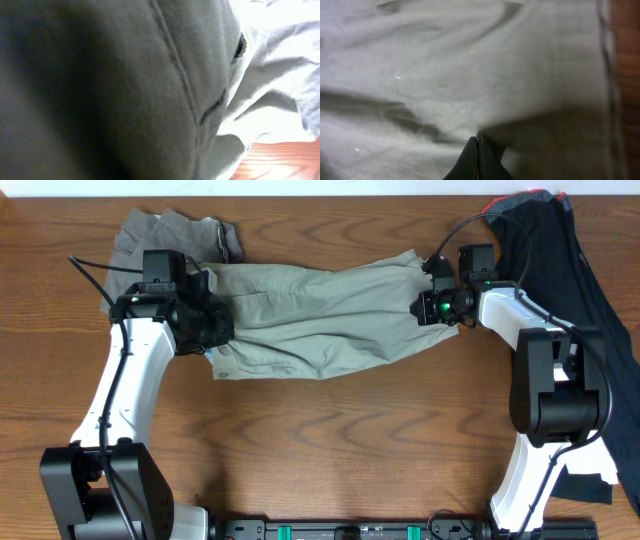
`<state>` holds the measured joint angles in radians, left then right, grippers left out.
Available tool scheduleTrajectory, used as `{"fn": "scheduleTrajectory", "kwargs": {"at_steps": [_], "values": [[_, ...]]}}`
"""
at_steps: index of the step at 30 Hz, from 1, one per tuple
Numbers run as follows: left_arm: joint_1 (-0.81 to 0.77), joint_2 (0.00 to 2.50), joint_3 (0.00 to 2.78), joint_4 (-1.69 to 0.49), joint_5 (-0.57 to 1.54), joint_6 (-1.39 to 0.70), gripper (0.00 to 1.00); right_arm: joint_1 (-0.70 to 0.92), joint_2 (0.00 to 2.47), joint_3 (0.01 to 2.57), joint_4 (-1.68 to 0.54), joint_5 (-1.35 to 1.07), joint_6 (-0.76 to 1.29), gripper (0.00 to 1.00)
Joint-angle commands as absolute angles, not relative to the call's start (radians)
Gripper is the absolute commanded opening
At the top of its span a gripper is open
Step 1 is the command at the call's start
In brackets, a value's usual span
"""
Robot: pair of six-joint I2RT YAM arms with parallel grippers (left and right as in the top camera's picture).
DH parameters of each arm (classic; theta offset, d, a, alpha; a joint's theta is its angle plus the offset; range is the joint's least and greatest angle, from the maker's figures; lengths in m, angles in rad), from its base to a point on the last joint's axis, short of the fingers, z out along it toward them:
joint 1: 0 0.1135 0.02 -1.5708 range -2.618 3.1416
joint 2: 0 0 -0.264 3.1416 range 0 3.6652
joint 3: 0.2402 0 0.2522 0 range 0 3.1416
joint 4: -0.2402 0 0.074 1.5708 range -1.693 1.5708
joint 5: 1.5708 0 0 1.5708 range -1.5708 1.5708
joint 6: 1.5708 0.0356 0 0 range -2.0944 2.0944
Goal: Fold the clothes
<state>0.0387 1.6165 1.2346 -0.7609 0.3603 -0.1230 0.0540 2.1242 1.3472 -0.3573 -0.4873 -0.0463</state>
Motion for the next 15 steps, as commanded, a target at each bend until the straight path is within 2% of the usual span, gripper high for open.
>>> {"fn": "scheduleTrajectory", "kwargs": {"at_steps": [1, 15], "values": [[0.047, 1.599, 1.237, -0.772, 0.297, -0.106, 0.06, 0.056, 2.141, 1.384, -0.366, -0.544, -0.015, 0.01], [0.049, 1.599, 1.242, -0.807, 0.252, -0.106, 0.06, 0.056, 2.142, 1.423, -0.416, -0.471, -0.018, 0.01]]}}
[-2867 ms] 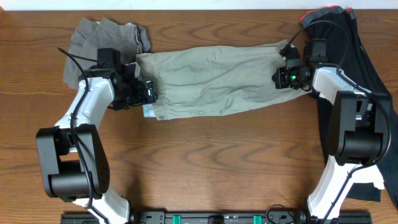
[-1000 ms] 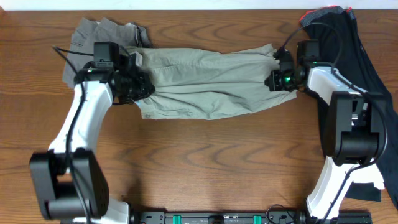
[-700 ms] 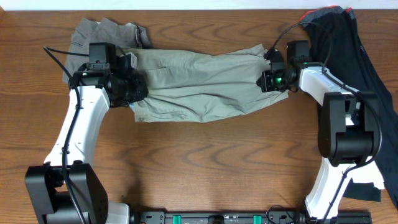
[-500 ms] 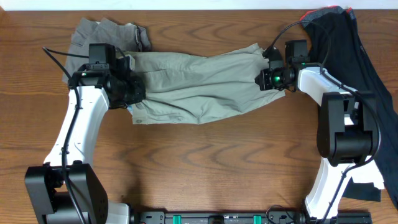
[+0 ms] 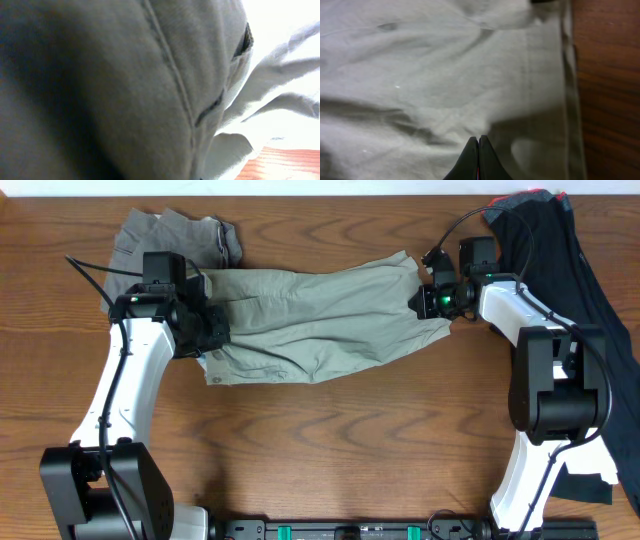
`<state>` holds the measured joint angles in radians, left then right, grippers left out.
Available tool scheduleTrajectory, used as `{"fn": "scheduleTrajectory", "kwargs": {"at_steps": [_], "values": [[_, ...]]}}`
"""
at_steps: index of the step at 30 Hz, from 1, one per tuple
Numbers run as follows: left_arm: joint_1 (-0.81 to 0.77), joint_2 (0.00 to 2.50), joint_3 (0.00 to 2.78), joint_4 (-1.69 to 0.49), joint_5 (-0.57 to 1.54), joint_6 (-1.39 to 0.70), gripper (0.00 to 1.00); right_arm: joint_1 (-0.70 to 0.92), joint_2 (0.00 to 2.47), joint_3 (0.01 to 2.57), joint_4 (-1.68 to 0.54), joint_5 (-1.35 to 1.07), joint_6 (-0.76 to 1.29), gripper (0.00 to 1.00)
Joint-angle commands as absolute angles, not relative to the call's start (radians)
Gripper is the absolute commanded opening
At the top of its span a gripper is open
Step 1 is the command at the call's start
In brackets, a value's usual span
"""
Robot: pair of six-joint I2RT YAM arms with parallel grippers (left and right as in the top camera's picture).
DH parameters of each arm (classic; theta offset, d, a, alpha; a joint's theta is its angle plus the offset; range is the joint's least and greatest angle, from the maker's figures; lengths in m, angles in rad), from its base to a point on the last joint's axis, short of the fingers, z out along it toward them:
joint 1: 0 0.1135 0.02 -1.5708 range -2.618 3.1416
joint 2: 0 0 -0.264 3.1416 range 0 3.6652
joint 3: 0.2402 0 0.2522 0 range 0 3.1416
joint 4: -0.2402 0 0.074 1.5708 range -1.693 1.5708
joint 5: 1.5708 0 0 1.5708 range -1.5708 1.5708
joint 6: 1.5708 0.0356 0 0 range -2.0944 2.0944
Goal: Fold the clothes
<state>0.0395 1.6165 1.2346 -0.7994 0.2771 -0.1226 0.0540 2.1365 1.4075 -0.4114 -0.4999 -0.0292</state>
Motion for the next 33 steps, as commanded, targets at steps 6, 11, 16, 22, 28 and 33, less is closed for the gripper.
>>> {"fn": "scheduleTrajectory", "kwargs": {"at_steps": [6, 11, 16, 22, 28, 33], "values": [[0.048, 1.599, 1.242, -0.807, 0.253, -0.107, 0.06, 0.062, 2.152, 1.418, -0.419, -0.444, -0.024, 0.01], [0.048, 1.599, 1.250, -0.809, 0.257, -0.110, 0.06, 0.068, 2.197, 1.418, -0.420, -0.441, -0.023, 0.01], [0.047, 1.599, 1.283, -0.815, 0.309, -0.111, 0.06, 0.075, 2.261, 1.418, -0.424, -0.442, -0.022, 0.01], [-0.017, 1.599, 1.307, -0.766, 0.331, -0.202, 0.06, 0.090, 2.310, 1.418, -0.430, -0.442, -0.015, 0.01], [-0.159, 1.599, 1.307, -0.615, 0.328, -0.312, 0.06, 0.104, 2.316, 1.418, -0.428, -0.441, -0.015, 0.01], [-0.268, 1.601, 1.307, -0.477, 0.327, -0.373, 0.06, 0.104, 2.316, 1.418, -0.438, -0.442, -0.015, 0.01]]}}
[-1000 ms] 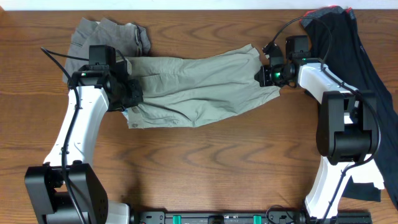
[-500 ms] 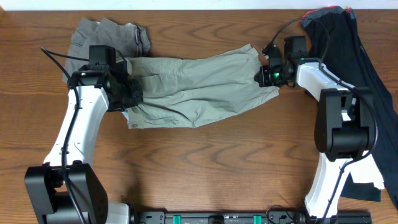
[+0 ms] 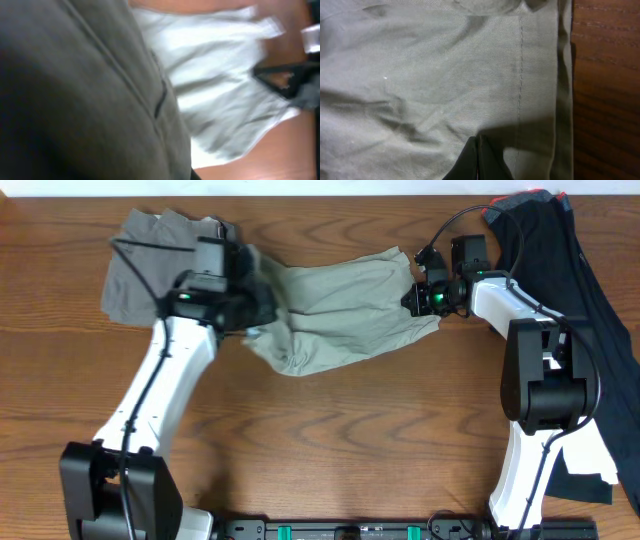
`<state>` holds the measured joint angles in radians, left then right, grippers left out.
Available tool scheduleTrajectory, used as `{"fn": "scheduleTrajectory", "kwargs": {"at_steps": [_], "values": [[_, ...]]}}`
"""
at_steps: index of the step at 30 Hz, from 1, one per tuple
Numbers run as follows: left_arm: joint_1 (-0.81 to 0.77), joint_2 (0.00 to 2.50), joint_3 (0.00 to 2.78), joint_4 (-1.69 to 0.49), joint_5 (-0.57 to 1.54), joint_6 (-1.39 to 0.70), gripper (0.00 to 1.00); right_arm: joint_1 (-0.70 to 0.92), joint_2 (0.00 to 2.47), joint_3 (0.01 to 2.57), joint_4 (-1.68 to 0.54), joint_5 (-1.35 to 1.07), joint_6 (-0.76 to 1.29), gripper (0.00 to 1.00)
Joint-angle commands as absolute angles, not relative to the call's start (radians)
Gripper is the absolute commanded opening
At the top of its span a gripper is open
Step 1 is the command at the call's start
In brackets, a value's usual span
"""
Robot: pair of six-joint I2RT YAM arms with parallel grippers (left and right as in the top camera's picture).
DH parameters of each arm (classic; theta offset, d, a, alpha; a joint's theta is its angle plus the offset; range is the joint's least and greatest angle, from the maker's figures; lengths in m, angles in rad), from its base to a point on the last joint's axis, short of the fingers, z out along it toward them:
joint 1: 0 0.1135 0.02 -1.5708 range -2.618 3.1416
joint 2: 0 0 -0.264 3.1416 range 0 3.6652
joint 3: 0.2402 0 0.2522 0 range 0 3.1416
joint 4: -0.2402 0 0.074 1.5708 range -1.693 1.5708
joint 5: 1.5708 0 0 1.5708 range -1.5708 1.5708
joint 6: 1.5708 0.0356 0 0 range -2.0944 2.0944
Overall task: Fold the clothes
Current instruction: 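Fold the left end of the strip rightward with the left gripper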
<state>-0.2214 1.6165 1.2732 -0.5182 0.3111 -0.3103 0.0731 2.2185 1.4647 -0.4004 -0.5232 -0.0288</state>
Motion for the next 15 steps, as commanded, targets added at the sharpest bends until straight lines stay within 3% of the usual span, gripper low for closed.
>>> {"fn": "scheduleTrajectory", "kwargs": {"at_steps": [1, 15], "values": [[-0.292, 1.602, 1.306, -0.449, 0.326, -0.373, 0.06, 0.104, 2.316, 1.418, -0.438, -0.442, -0.015, 0.01], [-0.513, 1.812, 1.306, -0.170, 0.226, -0.381, 0.06, 0.105, 2.316, 1.418, -0.449, -0.442, -0.015, 0.01]]}}
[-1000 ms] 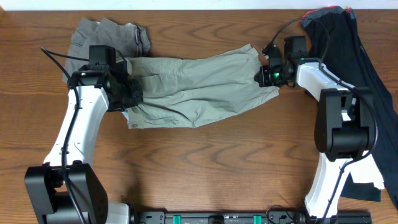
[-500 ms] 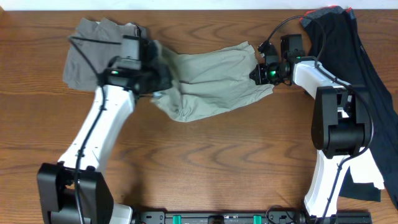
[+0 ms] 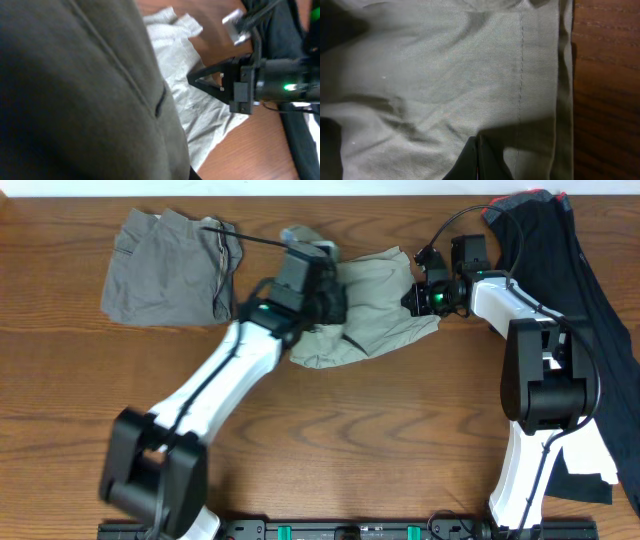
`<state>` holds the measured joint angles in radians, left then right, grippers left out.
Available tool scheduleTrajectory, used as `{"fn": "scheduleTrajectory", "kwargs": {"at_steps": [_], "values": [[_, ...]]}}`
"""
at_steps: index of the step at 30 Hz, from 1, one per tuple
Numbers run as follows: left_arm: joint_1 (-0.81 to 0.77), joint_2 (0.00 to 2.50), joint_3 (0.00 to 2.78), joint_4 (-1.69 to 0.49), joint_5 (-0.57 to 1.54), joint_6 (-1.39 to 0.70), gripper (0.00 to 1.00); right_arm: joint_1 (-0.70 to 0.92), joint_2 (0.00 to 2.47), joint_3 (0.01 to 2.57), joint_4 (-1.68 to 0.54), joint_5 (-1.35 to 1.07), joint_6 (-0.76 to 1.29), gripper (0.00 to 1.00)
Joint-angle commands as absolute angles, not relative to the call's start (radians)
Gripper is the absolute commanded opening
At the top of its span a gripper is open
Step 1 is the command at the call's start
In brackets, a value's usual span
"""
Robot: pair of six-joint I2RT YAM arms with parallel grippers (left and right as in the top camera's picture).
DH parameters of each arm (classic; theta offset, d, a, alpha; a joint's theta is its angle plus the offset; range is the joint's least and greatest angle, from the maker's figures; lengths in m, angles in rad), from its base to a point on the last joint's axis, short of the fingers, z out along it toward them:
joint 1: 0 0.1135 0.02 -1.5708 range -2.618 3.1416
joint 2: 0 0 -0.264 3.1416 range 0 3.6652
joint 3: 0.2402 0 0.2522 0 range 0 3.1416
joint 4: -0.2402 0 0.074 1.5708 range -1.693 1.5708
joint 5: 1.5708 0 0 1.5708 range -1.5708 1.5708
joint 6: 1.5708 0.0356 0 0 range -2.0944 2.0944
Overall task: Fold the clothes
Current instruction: 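Fold the left end of the strip rightward with the left gripper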
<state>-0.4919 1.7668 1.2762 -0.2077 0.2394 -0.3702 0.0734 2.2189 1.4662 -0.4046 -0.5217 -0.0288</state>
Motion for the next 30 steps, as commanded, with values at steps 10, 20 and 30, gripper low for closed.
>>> {"fn": "scheduleTrajectory", "kwargs": {"at_steps": [10, 20, 30], "values": [[-0.565, 1.908, 1.306, 0.004, 0.226, -0.381, 0.06, 0.105, 2.316, 1.418, -0.453, -0.442, -0.015, 0.01], [-0.597, 1.910, 1.306, 0.103, 0.226, -0.379, 0.98, 0.105, 2.316, 1.418, -0.453, -0.442, -0.011, 0.01], [-0.528, 1.813, 1.307, 0.006, 0.226, -0.379, 0.98, 0.095, 2.312, 1.431, -0.451, -0.491, -0.011, 0.01]]}}
